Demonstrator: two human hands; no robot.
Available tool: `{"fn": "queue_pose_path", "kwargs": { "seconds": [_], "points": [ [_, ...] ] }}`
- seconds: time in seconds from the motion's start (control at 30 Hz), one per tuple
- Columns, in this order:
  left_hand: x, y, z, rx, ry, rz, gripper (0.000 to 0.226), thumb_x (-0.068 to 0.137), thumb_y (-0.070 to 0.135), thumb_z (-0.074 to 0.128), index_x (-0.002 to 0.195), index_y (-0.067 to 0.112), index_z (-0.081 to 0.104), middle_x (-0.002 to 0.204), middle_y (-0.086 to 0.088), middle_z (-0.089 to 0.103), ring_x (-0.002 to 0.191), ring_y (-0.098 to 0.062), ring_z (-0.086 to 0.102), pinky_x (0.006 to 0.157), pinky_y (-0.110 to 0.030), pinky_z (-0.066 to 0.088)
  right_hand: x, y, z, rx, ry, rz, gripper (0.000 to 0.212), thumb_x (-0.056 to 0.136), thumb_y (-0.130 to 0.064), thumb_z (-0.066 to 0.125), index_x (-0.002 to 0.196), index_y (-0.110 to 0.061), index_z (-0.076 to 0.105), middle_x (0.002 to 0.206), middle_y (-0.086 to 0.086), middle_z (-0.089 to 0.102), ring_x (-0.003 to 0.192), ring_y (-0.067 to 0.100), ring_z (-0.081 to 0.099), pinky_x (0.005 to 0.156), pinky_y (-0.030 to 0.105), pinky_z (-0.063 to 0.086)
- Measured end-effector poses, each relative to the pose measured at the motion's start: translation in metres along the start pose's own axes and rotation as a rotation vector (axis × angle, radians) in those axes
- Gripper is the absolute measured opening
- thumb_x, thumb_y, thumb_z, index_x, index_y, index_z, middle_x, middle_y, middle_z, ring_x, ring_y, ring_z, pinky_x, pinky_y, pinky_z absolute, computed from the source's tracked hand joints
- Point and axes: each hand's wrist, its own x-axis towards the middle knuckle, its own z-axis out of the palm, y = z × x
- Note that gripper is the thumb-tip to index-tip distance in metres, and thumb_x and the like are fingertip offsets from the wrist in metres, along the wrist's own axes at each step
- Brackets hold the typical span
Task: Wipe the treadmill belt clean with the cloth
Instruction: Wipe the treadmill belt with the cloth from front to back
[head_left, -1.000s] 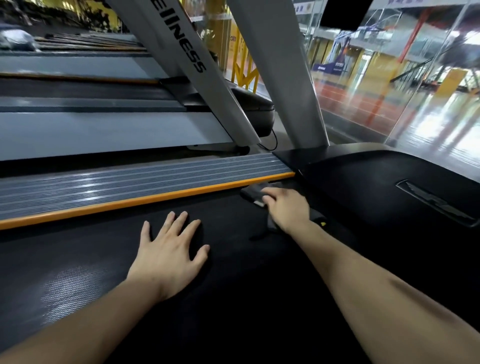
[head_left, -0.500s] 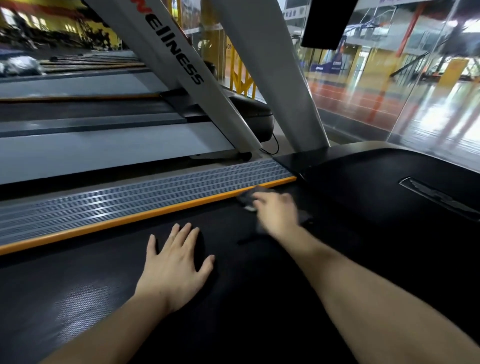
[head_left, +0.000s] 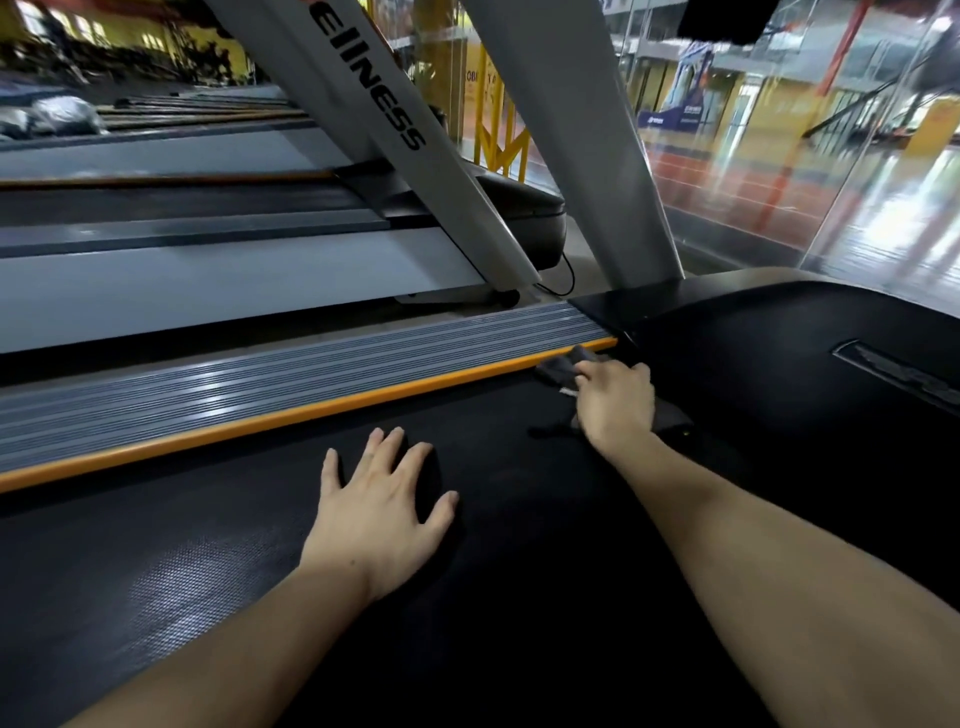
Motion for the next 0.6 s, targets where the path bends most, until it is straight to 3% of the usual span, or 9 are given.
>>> {"fn": "queue_pose_path", "kwargs": {
  "seconds": [0.17, 0.27, 0.37, 0.47, 0.6],
  "points": [
    [-0.003, 0.001, -0.002, 0.015, -0.011, 0.026, 0.075, 0.089, 0.077, 0.015, 0.153, 0.041, 0.026, 0.169, 0.010, 0.015, 0.156, -0.013, -0.005, 0.124, -0.056, -0.002, -0.052, -0.068, -0.001, 0.216, -0.055, -0.387, 0.026, 0.093, -0.042, 0.055, 0.113, -0.034, 0.069, 0.103, 0.000, 0.064, 0.097, 0.030, 0.051, 0.082, 0.041, 0.047],
    [-0.005, 0.001, -0.007, 0.014, -0.021, 0.091, 0.072, 0.090, 0.077, 0.018, 0.153, 0.045, 0.028, 0.168, 0.015, 0.016, 0.156, -0.009, -0.006, 0.125, -0.052, -0.003, -0.043, -0.056, 0.004, 0.276, -0.094, -0.487, 0.026, 0.093, -0.043, 0.058, 0.115, -0.036, 0.071, 0.110, -0.002, 0.066, 0.102, 0.027, 0.053, 0.087, 0.041, 0.049],
    [-0.006, 0.000, -0.007, -0.004, -0.023, 0.129, 0.070, 0.091, 0.077, 0.021, 0.153, 0.047, 0.029, 0.167, 0.018, 0.017, 0.155, -0.005, -0.005, 0.125, -0.050, -0.005, 0.006, 0.005, 0.010, 0.160, -0.056, -0.189, 0.027, 0.091, -0.046, 0.054, 0.112, -0.040, 0.070, 0.113, 0.000, 0.063, 0.103, 0.030, 0.056, 0.088, 0.038, 0.051],
    [-0.006, 0.001, -0.006, -0.008, -0.018, 0.132, 0.070, 0.090, 0.080, 0.022, 0.153, 0.049, 0.028, 0.167, 0.019, 0.016, 0.155, -0.005, -0.005, 0.125, -0.052, -0.004, 0.024, 0.054, 0.005, -0.003, -0.040, 0.051, 0.027, 0.098, -0.036, 0.050, 0.120, -0.035, 0.066, 0.117, 0.007, 0.057, 0.107, 0.034, 0.047, 0.085, 0.041, 0.046],
    [-0.004, 0.001, -0.007, -0.012, -0.013, 0.145, 0.070, 0.090, 0.080, 0.025, 0.152, 0.050, 0.031, 0.166, 0.019, 0.018, 0.155, -0.005, -0.003, 0.125, -0.051, -0.004, 0.003, 0.030, -0.004, 0.000, 0.016, 0.038, 0.026, 0.095, -0.036, 0.055, 0.118, -0.036, 0.067, 0.109, 0.008, 0.060, 0.100, 0.034, 0.050, 0.079, 0.040, 0.046]
  ]
}}
